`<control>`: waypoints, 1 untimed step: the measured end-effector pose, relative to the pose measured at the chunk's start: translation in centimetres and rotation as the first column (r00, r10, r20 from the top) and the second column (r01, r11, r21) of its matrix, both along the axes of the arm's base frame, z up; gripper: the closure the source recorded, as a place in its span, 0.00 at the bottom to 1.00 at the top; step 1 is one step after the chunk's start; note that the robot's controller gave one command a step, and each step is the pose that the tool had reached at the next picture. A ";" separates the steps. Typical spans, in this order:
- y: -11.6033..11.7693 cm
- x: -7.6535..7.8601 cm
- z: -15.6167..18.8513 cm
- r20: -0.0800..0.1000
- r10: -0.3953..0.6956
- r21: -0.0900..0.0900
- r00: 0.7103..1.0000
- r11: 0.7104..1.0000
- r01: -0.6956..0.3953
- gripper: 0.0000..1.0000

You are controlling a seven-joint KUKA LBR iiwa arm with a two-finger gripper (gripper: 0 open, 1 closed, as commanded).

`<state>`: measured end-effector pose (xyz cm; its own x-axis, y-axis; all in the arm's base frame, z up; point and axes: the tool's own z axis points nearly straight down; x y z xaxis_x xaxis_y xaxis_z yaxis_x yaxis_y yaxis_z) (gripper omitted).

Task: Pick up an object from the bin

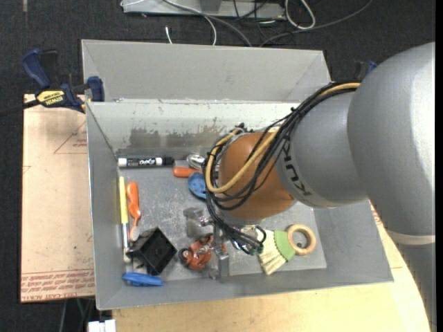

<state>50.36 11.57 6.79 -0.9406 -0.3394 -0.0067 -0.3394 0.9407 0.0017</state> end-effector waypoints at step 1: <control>0.3 -0.2 0.2 0.002 0.147 0.001 0.989 0.989 -0.147 1.00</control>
Offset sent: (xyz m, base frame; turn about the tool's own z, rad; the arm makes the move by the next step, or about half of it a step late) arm 0.0000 0.0000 0.0000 0.0000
